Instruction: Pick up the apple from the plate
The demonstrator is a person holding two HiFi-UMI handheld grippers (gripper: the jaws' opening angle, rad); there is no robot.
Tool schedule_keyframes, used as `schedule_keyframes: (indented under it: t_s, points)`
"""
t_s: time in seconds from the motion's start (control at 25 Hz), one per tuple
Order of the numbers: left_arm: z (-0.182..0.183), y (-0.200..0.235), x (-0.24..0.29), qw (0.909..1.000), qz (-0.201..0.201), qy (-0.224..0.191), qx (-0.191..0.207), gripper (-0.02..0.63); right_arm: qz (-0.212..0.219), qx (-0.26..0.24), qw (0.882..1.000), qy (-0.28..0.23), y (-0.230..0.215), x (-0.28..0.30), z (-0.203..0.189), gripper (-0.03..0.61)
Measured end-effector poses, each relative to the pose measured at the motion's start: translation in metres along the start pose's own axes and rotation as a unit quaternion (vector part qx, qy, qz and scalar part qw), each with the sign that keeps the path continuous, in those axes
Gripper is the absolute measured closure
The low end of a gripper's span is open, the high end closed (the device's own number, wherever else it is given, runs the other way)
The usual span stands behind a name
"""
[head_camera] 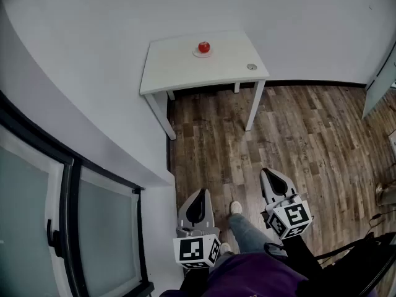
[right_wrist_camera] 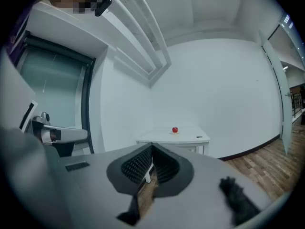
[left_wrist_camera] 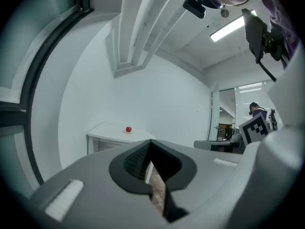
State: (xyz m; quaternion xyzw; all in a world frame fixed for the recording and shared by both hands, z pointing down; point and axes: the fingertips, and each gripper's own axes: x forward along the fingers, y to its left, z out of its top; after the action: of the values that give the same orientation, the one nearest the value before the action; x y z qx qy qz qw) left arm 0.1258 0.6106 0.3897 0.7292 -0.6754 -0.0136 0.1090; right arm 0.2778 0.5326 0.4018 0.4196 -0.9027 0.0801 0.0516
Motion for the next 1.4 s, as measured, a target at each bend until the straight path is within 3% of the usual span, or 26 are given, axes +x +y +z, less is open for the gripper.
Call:
schedule_keyframes:
  t_s: [0.44,0.72,1.4]
  points:
    - [0.038,0.004,0.126,0.9998,0.014,-0.012,0.005,0.609,0.019,0.003,1.000,0.004,-0.081,0.100,0.034,0.568]
    - [0.040,0.007,0.177,0.9998,0.019,-0.011,0.000,0.609,0.031,-0.001,1.000,0.006,-0.114,0.141,0.043,0.568]
    - [0.052,0.062,0.270,0.9995,0.028,-0.010,-0.006,0.609,0.033,-0.007,0.999,0.009,-0.141,0.245,0.052,0.568]
